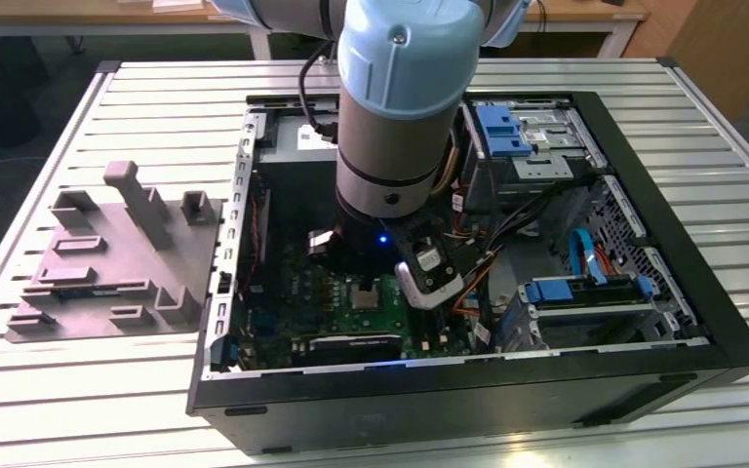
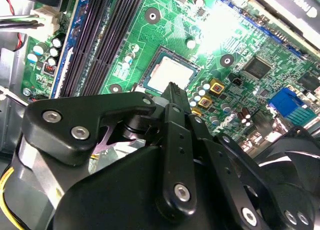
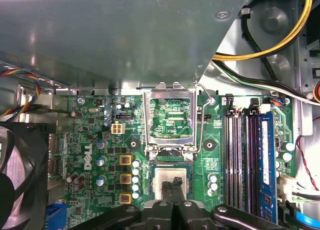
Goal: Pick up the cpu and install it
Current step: 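Close the cpu cover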
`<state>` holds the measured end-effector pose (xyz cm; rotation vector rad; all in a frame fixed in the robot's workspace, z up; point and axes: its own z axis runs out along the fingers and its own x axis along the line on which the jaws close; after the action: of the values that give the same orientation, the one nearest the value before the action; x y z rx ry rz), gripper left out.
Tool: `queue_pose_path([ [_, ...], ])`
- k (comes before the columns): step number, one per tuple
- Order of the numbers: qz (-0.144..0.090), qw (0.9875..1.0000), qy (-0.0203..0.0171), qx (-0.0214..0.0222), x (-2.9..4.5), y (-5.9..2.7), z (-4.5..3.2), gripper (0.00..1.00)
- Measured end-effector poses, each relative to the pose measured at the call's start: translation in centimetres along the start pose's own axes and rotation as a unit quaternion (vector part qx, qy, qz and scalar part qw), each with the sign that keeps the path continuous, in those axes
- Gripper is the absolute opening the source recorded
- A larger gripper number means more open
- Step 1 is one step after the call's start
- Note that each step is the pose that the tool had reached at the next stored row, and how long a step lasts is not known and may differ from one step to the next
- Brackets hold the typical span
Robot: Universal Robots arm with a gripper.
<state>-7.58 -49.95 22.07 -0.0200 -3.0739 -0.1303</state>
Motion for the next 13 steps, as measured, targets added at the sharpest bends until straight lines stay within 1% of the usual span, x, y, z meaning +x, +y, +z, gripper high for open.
queue_pose_path([
  [11,0.0,1.0,0.0002,0.0,0.0,0.0,0.0,0.11],
  [12,0.0,1.0,0.0002,0.0001,0.01,0.01,-0.14,0.11],
  [13,0.0,1.0,0.0002,0.0,0.03,0.04,-0.5,0.11],
])
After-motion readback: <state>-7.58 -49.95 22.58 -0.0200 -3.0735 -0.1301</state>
